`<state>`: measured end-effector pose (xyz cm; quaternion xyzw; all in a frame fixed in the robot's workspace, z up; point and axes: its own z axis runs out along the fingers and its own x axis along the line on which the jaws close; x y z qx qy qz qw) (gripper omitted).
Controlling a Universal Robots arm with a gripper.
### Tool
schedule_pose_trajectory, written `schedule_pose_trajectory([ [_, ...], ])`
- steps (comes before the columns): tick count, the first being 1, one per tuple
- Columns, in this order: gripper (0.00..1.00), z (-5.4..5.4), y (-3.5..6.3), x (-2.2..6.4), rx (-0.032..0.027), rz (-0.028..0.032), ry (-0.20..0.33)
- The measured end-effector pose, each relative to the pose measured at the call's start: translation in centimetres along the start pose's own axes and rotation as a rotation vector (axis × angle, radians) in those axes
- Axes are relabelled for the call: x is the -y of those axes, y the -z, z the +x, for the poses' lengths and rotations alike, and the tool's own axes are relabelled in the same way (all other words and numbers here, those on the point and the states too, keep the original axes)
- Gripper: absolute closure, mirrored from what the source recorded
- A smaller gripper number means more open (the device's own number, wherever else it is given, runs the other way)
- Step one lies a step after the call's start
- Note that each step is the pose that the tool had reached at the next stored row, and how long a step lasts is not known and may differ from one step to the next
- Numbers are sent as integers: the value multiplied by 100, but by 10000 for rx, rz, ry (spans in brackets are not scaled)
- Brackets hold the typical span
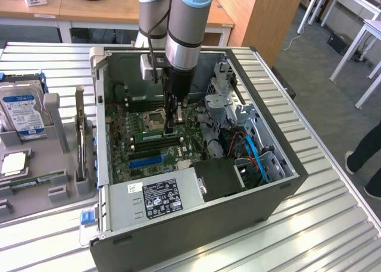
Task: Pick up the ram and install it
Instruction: 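Insert the ram into the slot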
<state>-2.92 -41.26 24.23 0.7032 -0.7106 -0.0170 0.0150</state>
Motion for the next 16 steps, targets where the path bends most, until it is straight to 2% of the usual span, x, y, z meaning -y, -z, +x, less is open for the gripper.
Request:
schedule_pose_trajectory([
  [16,89,-1,-31,2,6,2,0],
])
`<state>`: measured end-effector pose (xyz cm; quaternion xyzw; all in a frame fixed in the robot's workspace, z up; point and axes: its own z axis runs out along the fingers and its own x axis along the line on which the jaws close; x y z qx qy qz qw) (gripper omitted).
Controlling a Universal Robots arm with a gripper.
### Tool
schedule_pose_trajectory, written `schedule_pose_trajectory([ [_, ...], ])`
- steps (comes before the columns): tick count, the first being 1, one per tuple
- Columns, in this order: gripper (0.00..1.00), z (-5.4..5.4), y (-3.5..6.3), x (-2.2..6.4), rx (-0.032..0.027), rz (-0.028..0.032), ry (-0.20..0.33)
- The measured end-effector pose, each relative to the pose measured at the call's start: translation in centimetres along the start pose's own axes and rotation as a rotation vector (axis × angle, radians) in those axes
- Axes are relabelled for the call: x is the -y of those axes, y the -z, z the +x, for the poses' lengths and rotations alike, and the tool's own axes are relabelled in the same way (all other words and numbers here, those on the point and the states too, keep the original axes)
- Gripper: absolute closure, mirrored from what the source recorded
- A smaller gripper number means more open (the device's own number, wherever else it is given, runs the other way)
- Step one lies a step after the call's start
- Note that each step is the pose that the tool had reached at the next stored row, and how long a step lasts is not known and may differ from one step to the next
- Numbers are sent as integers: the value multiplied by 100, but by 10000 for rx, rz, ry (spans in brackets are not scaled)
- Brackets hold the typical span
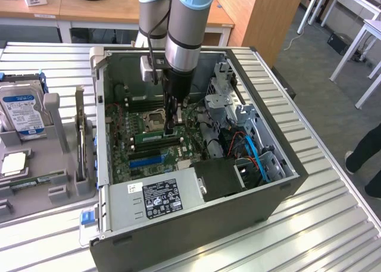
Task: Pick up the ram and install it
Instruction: 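Insert the ram into the slot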
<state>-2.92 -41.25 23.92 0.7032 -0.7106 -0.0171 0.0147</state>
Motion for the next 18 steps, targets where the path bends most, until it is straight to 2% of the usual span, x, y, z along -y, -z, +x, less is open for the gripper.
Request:
schedule_pose_trajectory([
  [18,89,8,-40,1,-6,-3,0],
])
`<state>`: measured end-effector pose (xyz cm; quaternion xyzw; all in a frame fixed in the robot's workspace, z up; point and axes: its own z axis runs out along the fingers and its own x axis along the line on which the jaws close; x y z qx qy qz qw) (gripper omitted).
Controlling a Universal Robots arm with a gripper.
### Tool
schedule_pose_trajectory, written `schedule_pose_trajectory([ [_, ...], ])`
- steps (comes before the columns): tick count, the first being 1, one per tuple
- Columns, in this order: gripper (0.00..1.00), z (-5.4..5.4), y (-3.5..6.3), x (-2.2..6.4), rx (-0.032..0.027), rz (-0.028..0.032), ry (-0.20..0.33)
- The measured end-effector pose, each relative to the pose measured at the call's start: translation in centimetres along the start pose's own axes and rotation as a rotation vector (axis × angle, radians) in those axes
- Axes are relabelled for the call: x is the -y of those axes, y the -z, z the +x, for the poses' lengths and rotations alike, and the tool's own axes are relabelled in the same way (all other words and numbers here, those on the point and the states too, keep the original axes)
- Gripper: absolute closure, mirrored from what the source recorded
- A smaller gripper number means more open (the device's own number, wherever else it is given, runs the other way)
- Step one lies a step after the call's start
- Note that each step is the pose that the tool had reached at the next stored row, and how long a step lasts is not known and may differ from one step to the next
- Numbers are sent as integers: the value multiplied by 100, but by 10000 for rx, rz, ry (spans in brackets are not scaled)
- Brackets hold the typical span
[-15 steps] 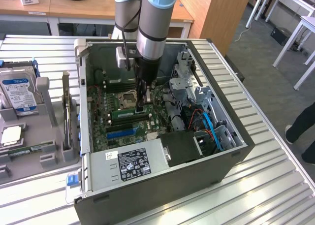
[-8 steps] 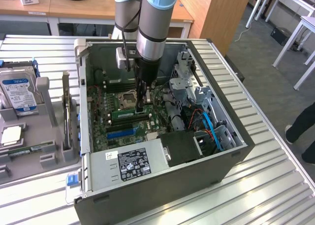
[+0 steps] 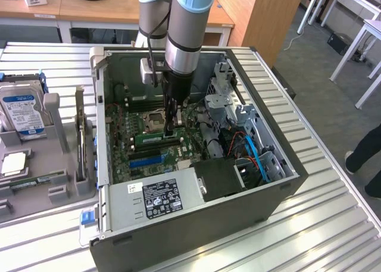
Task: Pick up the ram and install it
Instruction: 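Insert the ram into the slot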
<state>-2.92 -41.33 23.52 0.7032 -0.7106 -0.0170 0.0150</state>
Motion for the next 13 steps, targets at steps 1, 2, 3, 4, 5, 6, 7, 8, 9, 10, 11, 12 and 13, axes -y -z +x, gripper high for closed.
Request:
schedule_pose_trajectory([
  [1,89,0,-1,0,-1,0,0],
  [2,89,0,-1,0,-2,-1,0],
  [3,89,-1,-3,0,0,0,0],
  [4,89,-1,-7,1,4,2,0],
  [5,89,-1,-13,1,6,2,1],
  [6,89,-1,-16,1,2,1,0],
  [7,89,0,-16,1,1,0,0],
  [8,89,0,-16,1,1,1,0],
  [9,89,0,-16,1,-1,-1,1],
  [10,89,0,-17,1,0,0,0],
  [11,89,0,-18,1,1,0,0],
  [12,89,-1,-23,2,5,2,1],
  [13,89,-1,-27,2,6,2,0],
])
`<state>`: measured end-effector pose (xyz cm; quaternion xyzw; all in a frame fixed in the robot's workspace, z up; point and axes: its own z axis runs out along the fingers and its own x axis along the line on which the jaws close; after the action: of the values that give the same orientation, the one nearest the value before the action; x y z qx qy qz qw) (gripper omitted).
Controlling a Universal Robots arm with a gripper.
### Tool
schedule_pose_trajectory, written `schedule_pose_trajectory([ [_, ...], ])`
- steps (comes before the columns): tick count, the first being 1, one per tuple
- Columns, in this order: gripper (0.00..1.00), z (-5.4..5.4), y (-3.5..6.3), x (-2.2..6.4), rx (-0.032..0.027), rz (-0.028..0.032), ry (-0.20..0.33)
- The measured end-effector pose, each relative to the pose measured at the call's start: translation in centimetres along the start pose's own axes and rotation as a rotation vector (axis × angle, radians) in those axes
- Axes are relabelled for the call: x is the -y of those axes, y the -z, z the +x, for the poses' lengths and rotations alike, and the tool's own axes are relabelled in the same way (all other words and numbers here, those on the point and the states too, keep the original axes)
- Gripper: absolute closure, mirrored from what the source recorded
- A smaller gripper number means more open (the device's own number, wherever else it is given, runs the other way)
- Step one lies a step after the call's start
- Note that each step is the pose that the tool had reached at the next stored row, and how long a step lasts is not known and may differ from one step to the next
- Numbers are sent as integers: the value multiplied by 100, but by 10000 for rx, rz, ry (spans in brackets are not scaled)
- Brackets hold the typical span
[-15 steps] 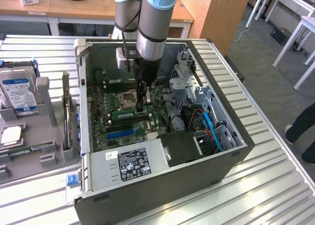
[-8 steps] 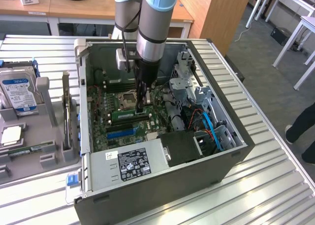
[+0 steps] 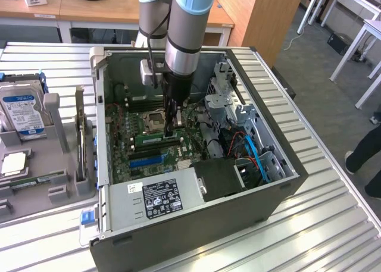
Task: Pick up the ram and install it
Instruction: 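Insert the ram into the slot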
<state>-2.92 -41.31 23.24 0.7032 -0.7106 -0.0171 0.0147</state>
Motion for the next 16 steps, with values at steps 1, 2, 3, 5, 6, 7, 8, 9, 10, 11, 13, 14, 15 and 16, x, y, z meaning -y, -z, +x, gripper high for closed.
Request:
schedule_pose_trajectory([
  [1,89,0,0,0,-4,-2,0],
  [2,89,1,0,0,-5,-2,0],
  [3,89,1,-1,0,-5,-2,0],
  [5,89,1,-3,0,-4,-2,0],
  [6,89,1,-3,0,-4,-2,0],
  [7,89,1,-4,0,-4,-2,0],
  [8,89,1,-5,0,-4,-2,0],
  [9,89,1,-6,0,-4,-2,0],
  [10,89,1,-9,0,-2,-1,0],
  [11,89,0,-12,0,-3,-1,0],
  [13,89,1,-16,0,-6,-3,0],
  [14,89,1,-18,0,-7,-3,0],
  [15,89,0,-21,1,-3,0,0],
  [16,89,0,-25,1,0,1,0],
])
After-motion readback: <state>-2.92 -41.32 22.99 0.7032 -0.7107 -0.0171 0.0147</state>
